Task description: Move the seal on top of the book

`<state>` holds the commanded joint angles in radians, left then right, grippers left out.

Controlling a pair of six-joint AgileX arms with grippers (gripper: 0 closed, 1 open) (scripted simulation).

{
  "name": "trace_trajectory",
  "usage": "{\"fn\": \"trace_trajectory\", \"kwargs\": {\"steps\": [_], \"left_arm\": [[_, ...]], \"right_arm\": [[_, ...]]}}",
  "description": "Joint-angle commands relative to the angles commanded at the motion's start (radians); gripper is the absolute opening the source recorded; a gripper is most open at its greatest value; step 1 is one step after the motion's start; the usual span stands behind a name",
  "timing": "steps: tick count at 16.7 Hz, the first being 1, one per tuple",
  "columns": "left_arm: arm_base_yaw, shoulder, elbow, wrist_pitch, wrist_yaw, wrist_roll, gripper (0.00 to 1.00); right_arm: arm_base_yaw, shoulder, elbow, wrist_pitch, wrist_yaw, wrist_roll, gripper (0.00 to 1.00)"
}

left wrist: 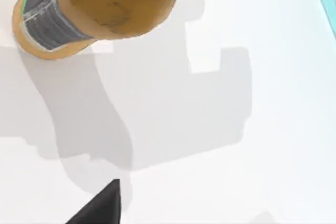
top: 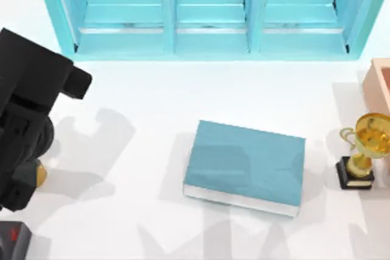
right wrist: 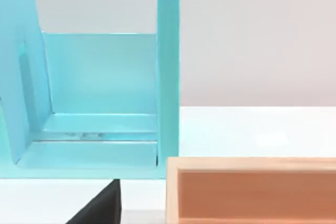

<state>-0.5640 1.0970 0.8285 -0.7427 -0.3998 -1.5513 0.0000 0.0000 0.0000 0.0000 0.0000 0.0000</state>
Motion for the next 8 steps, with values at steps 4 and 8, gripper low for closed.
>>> {"fn": "trace_trajectory", "kwargs": {"steps": [4, 8], "left_arm": [[0.208, -0.362, -0.265, 0.246, 0.158, 0.597, 1.0], [0.373, -0.693, -0.505, 0.473, 0.279, 1.064, 1.0]], "right_arm": [[0.0, 0.0, 0.0, 0.0, 0.0, 0.0, 1.0], [0.0, 0.0, 0.0, 0.0, 0.0, 0.0, 1.0]]}}
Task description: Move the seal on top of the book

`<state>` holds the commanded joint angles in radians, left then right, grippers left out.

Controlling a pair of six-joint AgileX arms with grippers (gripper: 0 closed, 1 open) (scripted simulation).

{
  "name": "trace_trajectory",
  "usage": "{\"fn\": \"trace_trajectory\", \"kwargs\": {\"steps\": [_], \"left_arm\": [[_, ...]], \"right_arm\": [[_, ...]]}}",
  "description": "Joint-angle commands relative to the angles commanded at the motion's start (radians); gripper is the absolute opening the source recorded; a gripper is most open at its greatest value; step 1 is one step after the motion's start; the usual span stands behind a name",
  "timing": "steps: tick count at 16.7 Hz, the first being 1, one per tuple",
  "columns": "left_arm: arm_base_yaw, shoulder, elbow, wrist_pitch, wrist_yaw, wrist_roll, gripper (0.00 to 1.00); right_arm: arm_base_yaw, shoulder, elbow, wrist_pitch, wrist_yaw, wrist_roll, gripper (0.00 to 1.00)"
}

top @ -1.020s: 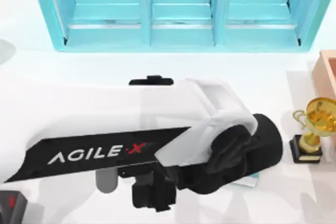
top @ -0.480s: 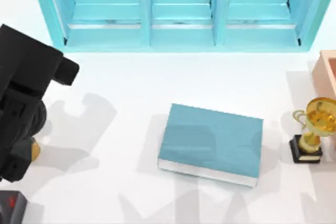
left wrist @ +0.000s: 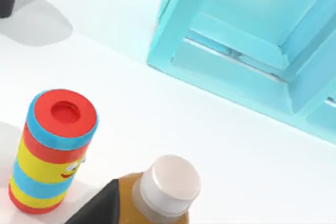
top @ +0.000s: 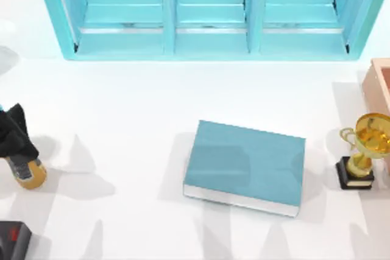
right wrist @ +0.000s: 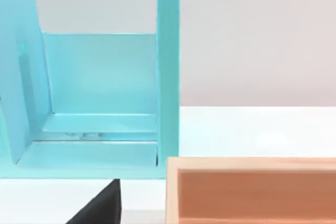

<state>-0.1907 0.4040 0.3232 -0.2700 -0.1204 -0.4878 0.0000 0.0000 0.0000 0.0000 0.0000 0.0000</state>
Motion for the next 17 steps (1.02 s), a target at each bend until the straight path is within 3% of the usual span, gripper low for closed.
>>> {"fn": "trace_trajectory", "kwargs": {"steps": [4, 7, 17], "left_arm": [[0.123, -0.26, -0.199, 0.176, 0.083, 0.318, 1.0], [0.176, -0.373, -0.294, 0.25, 0.113, 0.45, 1.0], [0.191, -0.404, -0.323, 0.27, 0.12, 0.488, 1.0]], "right_arm": [[0.0, 0.0, 0.0, 0.0, 0.0, 0.0, 1.0], [0.0, 0.0, 0.0, 0.0, 0.0, 0.0, 1.0], [-0.004, 0.03, 0.025, -0.025, -0.001, -0.005, 1.0]]}}
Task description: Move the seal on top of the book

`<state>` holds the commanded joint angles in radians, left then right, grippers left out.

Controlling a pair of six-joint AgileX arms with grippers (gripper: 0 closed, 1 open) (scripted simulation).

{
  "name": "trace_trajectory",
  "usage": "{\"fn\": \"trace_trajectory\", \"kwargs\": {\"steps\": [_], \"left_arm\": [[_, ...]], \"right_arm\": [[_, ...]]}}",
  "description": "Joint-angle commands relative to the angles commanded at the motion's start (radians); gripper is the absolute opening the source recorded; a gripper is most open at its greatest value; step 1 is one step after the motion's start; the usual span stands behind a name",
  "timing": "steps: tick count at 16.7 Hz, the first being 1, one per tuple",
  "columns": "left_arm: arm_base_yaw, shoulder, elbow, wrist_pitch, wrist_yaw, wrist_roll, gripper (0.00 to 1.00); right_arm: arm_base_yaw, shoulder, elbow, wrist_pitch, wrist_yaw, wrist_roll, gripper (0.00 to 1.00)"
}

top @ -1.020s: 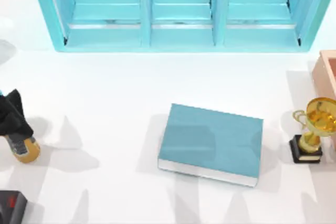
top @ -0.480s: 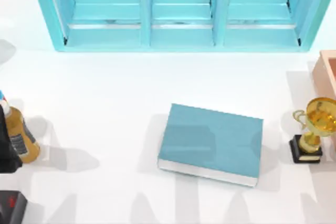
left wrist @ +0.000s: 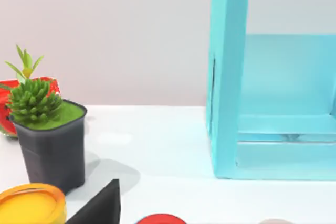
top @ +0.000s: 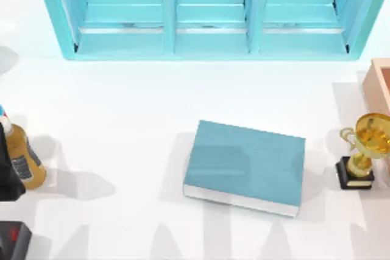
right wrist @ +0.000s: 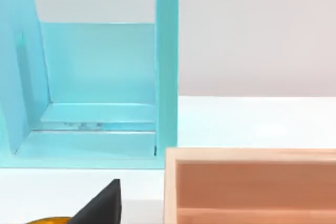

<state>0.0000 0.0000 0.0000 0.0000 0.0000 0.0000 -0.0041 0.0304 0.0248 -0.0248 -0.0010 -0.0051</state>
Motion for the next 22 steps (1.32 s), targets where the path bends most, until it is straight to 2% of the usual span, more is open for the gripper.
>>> {"fn": "trace_trajectory", "kwargs": {"steps": [5, 17, 22], "left_arm": [[0.0, 0.0, 0.0, 0.0, 0.0, 0.0, 1.0], [0.0, 0.0, 0.0, 0.0, 0.0, 0.0, 1.0], [0.0, 0.0, 0.0, 0.0, 0.0, 0.0, 1.0]], "right_arm": [[-0.039, 0.255, 0.212, -0.179, 0.0, -0.042, 1.0], [-0.194, 1.266, 1.066, -0.869, -0.001, -0.194, 1.0], [-0.249, 1.605, 1.355, -1.103, 0.001, -0.245, 1.0]]}}
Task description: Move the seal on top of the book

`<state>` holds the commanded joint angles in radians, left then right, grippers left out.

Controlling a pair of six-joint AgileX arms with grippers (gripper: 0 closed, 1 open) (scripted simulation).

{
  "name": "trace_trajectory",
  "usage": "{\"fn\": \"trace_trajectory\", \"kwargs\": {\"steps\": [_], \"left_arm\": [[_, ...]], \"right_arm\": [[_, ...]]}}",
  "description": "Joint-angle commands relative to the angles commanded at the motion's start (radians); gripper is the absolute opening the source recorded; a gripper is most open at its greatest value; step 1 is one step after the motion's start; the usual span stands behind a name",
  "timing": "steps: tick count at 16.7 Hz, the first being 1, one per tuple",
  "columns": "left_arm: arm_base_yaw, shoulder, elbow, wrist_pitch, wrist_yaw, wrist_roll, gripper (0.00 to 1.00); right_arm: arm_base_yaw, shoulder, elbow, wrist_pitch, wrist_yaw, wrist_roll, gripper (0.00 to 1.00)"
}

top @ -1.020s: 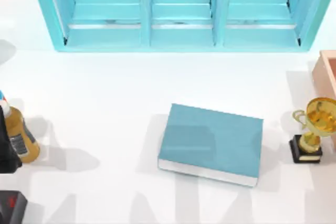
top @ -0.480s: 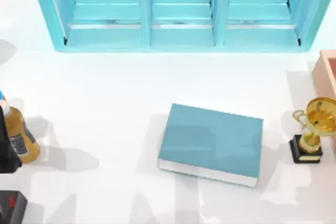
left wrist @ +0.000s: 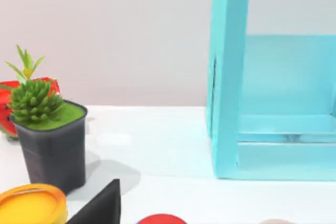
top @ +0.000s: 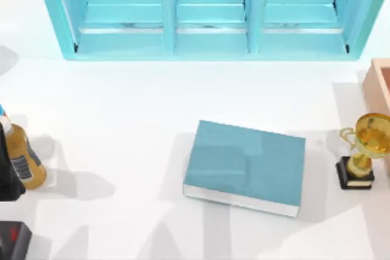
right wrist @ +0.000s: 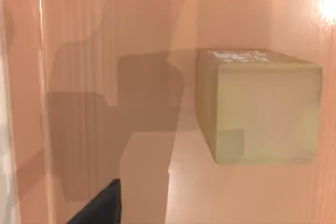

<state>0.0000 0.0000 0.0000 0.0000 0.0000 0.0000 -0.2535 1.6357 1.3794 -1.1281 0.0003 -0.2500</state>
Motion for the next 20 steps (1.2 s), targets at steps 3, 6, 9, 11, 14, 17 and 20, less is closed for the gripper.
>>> {"fn": "trace_trajectory", "kwargs": {"steps": [3, 6, 9, 11, 14, 17, 20], "left_arm": [[0.0, 0.0, 0.0, 0.0, 0.0, 0.0, 1.0], [0.0, 0.0, 0.0, 0.0, 0.0, 0.0, 1.0], [0.0, 0.0, 0.0, 0.0, 0.0, 0.0, 1.0], [0.0, 0.0, 0.0, 0.0, 0.0, 0.0, 1.0], [0.0, 0.0, 0.0, 0.0, 0.0, 0.0, 1.0], [0.0, 0.0, 0.0, 0.0, 0.0, 0.0, 1.0], [0.0, 0.0, 0.0, 0.0, 0.0, 0.0, 1.0]], "right_arm": [[-0.022, 0.136, 0.112, -0.093, 0.0, -0.02, 1.0], [-0.034, 0.201, 0.165, -0.138, 0.001, -0.027, 1.0], [-0.036, 0.205, 0.169, -0.142, 0.001, -0.026, 1.0], [-0.031, 0.202, 0.166, -0.14, 0.001, -0.026, 1.0], [-0.033, 0.214, 0.13, -0.101, 0.001, -0.023, 1.0], [-0.033, 0.245, 0.039, 0.03, 0.001, -0.023, 1.0], [-0.033, 0.281, -0.064, 0.178, 0.002, -0.022, 1.0]]}}
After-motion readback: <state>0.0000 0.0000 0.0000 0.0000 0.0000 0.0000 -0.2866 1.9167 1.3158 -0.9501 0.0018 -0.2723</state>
